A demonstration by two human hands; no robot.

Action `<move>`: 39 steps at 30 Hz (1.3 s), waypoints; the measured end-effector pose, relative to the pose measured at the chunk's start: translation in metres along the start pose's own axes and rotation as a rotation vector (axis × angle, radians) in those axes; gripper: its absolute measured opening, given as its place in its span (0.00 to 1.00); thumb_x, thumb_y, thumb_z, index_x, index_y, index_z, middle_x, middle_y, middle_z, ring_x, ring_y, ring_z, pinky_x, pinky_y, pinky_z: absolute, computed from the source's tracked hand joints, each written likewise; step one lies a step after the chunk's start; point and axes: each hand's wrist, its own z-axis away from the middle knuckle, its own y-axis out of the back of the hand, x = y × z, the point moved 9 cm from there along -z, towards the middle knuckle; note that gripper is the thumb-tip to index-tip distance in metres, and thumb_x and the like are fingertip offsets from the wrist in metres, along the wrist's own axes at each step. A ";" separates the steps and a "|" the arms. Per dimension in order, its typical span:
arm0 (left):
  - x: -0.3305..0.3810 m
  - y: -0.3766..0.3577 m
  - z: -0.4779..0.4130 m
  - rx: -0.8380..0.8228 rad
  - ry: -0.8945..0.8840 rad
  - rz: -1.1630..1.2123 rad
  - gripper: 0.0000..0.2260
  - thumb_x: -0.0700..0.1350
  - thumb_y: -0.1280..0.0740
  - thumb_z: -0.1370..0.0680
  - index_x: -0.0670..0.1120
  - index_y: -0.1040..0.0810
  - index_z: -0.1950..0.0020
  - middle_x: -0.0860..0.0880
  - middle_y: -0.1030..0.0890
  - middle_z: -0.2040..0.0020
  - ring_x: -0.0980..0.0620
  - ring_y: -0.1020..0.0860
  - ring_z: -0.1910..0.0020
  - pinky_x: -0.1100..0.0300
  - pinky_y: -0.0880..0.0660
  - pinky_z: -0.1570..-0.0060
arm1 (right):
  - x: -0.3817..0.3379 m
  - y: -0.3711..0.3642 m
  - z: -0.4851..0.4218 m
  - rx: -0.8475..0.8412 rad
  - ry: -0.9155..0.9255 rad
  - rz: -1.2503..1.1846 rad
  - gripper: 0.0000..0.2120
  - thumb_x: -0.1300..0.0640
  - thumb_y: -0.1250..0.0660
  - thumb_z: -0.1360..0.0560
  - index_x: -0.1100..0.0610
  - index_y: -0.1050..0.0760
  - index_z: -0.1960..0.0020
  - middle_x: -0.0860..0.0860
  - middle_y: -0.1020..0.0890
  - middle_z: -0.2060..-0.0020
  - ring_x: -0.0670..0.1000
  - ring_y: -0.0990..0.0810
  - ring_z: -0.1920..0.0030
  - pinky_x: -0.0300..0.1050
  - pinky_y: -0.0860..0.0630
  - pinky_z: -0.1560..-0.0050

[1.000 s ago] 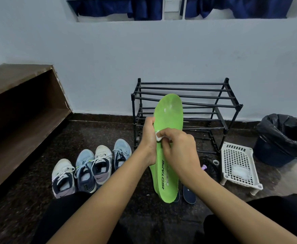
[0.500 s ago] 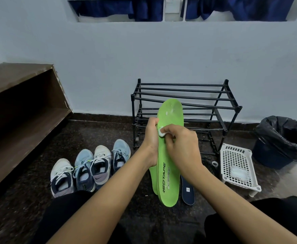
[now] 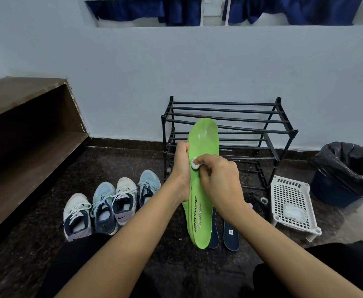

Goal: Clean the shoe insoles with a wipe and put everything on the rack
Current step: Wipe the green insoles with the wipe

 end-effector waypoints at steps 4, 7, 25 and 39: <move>0.008 0.004 0.001 0.029 -0.017 0.032 0.24 0.56 0.46 0.23 0.44 0.20 0.69 0.46 0.22 0.67 0.49 0.24 0.70 0.60 0.30 0.67 | -0.006 -0.004 0.009 -0.026 0.014 0.003 0.12 0.68 0.36 0.29 0.55 0.18 0.53 0.50 0.16 0.58 0.52 0.20 0.57 0.47 0.24 0.52; 0.013 0.006 0.005 0.048 -0.034 0.072 0.23 0.57 0.47 0.24 0.40 0.21 0.55 0.39 0.21 0.59 0.43 0.23 0.62 0.57 0.27 0.63 | -0.007 -0.012 0.016 -0.056 0.029 0.005 0.12 0.68 0.35 0.29 0.56 0.18 0.53 0.50 0.16 0.58 0.53 0.19 0.57 0.47 0.23 0.52; 0.016 0.008 0.001 0.046 -0.077 0.065 0.24 0.60 0.46 0.26 0.42 0.23 0.53 0.40 0.24 0.56 0.44 0.26 0.60 0.55 0.30 0.63 | -0.006 -0.012 0.013 -0.079 0.018 0.036 0.12 0.68 0.36 0.29 0.56 0.18 0.54 0.50 0.16 0.59 0.53 0.19 0.57 0.47 0.24 0.52; 0.013 -0.002 0.001 0.020 -0.087 0.015 0.26 0.59 0.49 0.22 0.49 0.26 0.74 0.51 0.27 0.74 0.52 0.30 0.72 0.59 0.36 0.68 | 0.004 -0.011 -0.004 -0.125 -0.016 0.198 0.15 0.69 0.39 0.28 0.55 0.20 0.50 0.53 0.19 0.53 0.54 0.24 0.49 0.48 0.27 0.51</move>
